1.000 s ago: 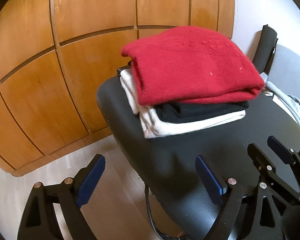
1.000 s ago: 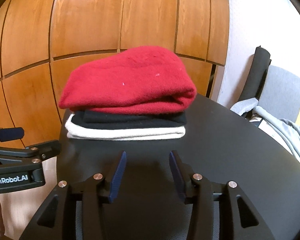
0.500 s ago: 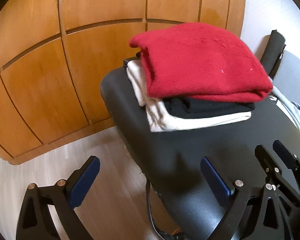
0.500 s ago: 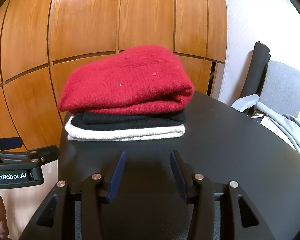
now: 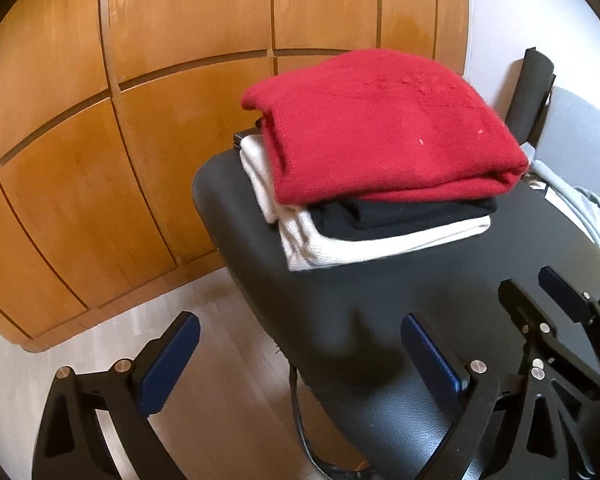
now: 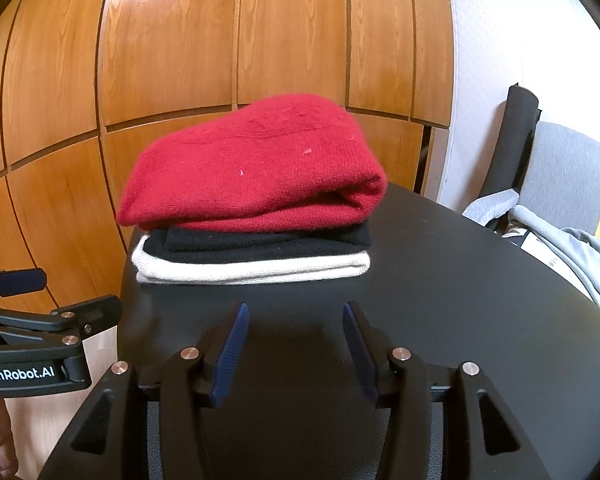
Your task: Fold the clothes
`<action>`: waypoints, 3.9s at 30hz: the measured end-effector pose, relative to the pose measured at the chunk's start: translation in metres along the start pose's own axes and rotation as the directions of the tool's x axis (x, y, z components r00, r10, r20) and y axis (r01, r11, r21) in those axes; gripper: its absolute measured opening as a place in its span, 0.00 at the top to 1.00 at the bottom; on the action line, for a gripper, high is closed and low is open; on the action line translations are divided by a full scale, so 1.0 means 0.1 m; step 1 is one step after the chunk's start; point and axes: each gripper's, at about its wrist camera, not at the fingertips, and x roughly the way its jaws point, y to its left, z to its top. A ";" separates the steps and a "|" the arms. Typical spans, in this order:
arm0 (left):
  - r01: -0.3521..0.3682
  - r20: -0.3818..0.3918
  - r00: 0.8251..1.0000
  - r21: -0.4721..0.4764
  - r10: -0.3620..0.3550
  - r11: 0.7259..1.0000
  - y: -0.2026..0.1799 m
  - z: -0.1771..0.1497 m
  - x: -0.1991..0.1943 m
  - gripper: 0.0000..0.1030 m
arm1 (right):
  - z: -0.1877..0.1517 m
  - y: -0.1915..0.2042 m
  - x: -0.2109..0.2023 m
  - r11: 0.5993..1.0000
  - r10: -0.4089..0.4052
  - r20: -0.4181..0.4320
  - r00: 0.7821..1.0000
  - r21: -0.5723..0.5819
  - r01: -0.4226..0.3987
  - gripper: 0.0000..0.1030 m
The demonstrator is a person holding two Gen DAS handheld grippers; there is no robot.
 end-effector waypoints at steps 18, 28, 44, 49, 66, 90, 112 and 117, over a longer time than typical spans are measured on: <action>0.018 -0.026 1.000 0.015 -0.018 1.000 -0.02 -0.04 0.01 0.01 | -0.01 -0.01 0.00 1.000 0.002 -0.005 1.000 0.011 -0.002 0.47; 0.016 -0.062 0.998 0.015 -0.015 1.000 -0.03 -0.09 0.07 0.01 | -0.01 -0.03 0.00 1.000 0.005 -0.007 1.000 0.014 -0.005 0.46; 0.021 -0.071 0.997 0.017 -0.020 1.000 -0.04 -0.12 0.03 0.01 | -0.02 -0.04 0.00 1.000 0.008 -0.009 1.000 0.029 -0.008 0.45; 0.025 -0.079 0.997 0.017 -0.024 1.000 -0.05 -0.14 0.02 0.01 | -0.01 -0.04 0.00 1.000 0.008 -0.007 1.000 0.030 -0.008 0.45; 0.048 -0.127 0.991 -0.003 -0.048 0.999 -0.02 -0.13 0.05 0.01 | -0.02 -0.07 0.00 0.999 0.012 -0.008 1.000 0.049 -0.011 0.44; 0.044 -0.115 0.993 0.070 -0.036 0.997 -0.14 -0.17 0.02 0.00 | -0.01 -0.06 0.02 0.999 0.011 -0.009 1.000 0.047 -0.011 0.44; 0.081 -0.125 0.988 -0.062 -0.088 0.995 0.00 -0.28 -0.02 0.00 | -0.02 -0.08 0.01 0.998 0.017 -0.005 1.000 0.056 -0.017 0.44; 0.077 -0.085 0.994 0.018 -0.075 0.997 -0.07 -0.25 -0.13 0.00 | -0.02 -0.09 0.01 0.998 0.019 -0.007 1.000 0.057 -0.018 0.44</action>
